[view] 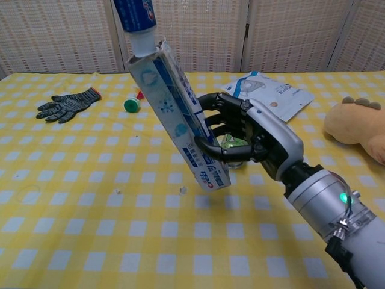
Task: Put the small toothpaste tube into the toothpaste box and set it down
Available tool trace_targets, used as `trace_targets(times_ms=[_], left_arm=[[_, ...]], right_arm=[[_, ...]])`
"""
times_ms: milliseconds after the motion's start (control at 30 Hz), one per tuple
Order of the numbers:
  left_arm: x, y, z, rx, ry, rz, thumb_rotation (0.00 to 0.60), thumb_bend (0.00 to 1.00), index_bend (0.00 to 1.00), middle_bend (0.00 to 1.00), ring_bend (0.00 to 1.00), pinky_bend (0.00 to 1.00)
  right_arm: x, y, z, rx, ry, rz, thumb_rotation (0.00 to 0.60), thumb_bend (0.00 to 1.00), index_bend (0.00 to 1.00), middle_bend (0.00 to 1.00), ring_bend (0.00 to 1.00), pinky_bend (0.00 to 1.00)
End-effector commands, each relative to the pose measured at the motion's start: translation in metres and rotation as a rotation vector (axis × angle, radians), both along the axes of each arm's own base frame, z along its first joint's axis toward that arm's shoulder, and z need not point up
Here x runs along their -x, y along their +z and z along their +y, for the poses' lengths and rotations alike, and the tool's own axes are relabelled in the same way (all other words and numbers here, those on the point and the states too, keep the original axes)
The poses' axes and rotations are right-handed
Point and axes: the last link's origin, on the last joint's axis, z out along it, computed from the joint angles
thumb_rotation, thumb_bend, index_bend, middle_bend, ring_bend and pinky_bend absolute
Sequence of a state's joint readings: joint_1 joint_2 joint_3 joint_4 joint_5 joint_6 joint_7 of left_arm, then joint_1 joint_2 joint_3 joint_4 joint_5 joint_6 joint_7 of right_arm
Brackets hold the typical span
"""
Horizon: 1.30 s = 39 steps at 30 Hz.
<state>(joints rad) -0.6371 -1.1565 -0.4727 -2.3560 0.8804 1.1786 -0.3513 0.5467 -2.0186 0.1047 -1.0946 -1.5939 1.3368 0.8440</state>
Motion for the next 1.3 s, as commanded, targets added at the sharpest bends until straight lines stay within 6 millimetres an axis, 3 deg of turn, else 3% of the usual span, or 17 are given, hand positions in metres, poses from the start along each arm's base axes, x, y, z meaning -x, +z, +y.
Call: trace_targets(times_ms=[33, 700, 1167, 1233, 1300], left_arm=[[0.001, -0.002, -0.002, 0.007, -0.005, 0.002, 0.600, 0.41, 0.80, 1.00, 1.00, 1.00], [0.009, -0.004, -0.004, 0.015, 0.016, 0.015, 0.600, 0.41, 0.80, 1.00, 1.00, 1.00], [0.022, -0.019, -0.011, 0.047, 0.079, 0.046, 0.600, 0.41, 0.79, 1.00, 1.00, 1.00], [0.020, -0.021, -0.011, 0.047, 0.072, 0.049, 0.600, 0.39, 0.75, 1.00, 1.00, 1.00], [0.018, -0.023, -0.012, 0.056, 0.062, 0.048, 0.600, 0.31, 0.57, 1.00, 1.00, 1.00]], right_arm=[[-0.002, 0.000, -0.001, 0.003, -0.002, -0.012, 0.600, 0.39, 0.35, 0.30, 0.34, 0.38], [-0.023, 0.007, -0.001, -0.017, 0.006, -0.129, 0.600, 0.39, 0.35, 0.30, 0.35, 0.38], [-0.030, 0.018, 0.003, -0.014, 0.013, -0.172, 0.600, 0.39, 0.35, 0.30, 0.35, 0.38], [-0.030, 0.019, 0.003, -0.014, 0.014, -0.171, 0.600, 0.39, 0.35, 0.30, 0.35, 0.38], [-0.029, 0.019, 0.004, -0.014, 0.015, -0.168, 0.600, 0.39, 0.35, 0.30, 0.35, 0.38]])
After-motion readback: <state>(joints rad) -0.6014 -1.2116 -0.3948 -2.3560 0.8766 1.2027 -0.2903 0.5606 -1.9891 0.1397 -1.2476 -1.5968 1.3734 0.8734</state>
